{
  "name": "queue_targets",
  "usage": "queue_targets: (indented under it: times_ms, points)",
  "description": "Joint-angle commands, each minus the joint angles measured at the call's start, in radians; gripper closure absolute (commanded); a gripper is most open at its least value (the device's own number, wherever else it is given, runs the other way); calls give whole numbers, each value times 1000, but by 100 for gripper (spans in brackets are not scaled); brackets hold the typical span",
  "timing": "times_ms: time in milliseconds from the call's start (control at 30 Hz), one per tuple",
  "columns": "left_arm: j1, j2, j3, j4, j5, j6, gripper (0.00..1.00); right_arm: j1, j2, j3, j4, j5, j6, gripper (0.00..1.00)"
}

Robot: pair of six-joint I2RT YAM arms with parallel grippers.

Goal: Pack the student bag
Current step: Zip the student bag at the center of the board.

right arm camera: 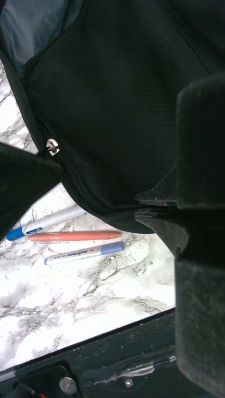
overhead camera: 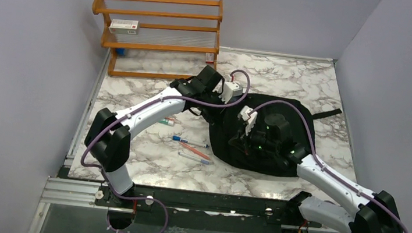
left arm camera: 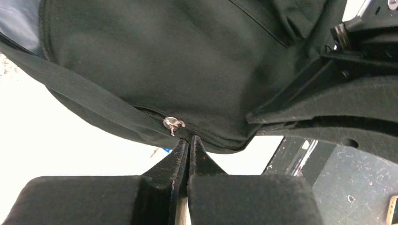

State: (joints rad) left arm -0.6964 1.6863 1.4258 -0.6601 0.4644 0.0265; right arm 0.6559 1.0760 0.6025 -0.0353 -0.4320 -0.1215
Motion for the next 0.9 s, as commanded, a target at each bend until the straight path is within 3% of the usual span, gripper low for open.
queue_targets:
  times_ms: [0, 200, 333, 467, 633, 733, 867]
  points:
    - [-52, -73, -48, 31, 67, -22, 100, 8, -45, -29, 99, 44, 27, 99]
    - [-63, -130, -166, 71, 15, -70, 100, 8, -57, -17, 37, -105, 12, 91]
    - [-63, -168, -254, 145, 3, -101, 100, 9, -83, -20, 5, -127, 43, 72]
    - [-62, -175, -332, 189, -85, -140, 100, 8, -166, -19, 20, 10, 110, 62]
    - [-47, -206, -438, 292, -144, -222, 100, 8, -216, 24, -54, 329, 250, 58]
    - [-40, -230, -496, 357, -161, -271, 100, 8, -152, 79, -122, 525, 387, 58]
    - [-34, -239, -534, 399, -181, -310, 100, 8, -6, 150, -141, 554, 552, 54]
